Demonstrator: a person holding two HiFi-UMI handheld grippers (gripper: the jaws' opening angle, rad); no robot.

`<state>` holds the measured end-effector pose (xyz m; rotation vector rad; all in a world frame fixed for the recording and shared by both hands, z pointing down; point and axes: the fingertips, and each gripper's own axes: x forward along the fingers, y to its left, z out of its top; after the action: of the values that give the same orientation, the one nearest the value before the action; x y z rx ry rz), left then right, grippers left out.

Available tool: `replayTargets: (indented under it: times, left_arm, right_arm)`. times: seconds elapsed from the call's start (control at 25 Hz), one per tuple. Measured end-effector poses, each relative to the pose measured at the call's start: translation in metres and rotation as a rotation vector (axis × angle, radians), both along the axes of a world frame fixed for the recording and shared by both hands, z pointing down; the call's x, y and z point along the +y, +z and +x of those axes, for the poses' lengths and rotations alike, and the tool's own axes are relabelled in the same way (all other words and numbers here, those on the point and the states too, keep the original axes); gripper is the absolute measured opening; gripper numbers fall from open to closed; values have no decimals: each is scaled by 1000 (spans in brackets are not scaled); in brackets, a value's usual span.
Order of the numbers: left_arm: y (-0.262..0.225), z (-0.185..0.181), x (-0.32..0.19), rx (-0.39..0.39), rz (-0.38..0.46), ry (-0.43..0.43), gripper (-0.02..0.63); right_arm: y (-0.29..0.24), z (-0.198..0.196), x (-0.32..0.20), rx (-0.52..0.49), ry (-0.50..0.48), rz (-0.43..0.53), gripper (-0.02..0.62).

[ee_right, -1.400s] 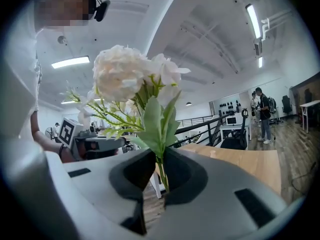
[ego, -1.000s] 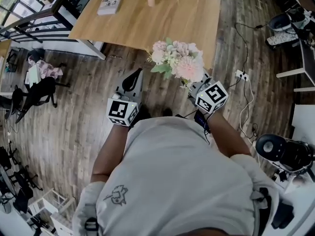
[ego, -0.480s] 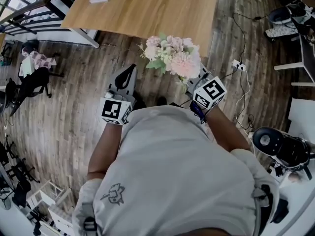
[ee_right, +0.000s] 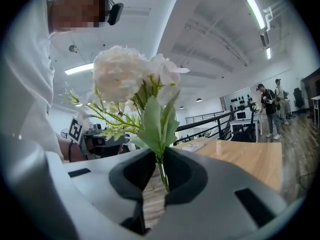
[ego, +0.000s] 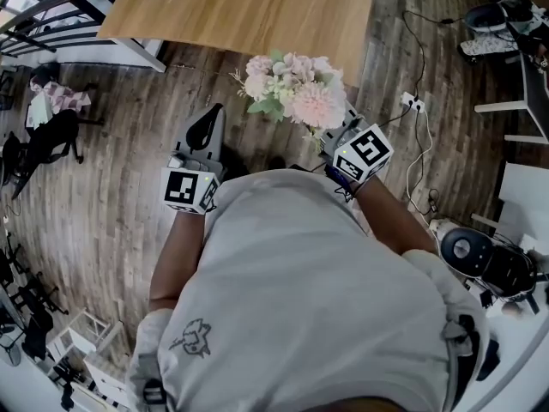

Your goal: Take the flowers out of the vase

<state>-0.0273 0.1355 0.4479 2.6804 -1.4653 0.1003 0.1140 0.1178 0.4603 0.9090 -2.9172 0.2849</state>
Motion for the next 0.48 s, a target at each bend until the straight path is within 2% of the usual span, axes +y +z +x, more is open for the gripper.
replayTargets:
  times: [0.48]
  left_arm:
    - [-4, 3, -7, -4, 6, 52, 5]
  right_arm:
    - [-6, -5, -3, 9, 23, 6, 53]
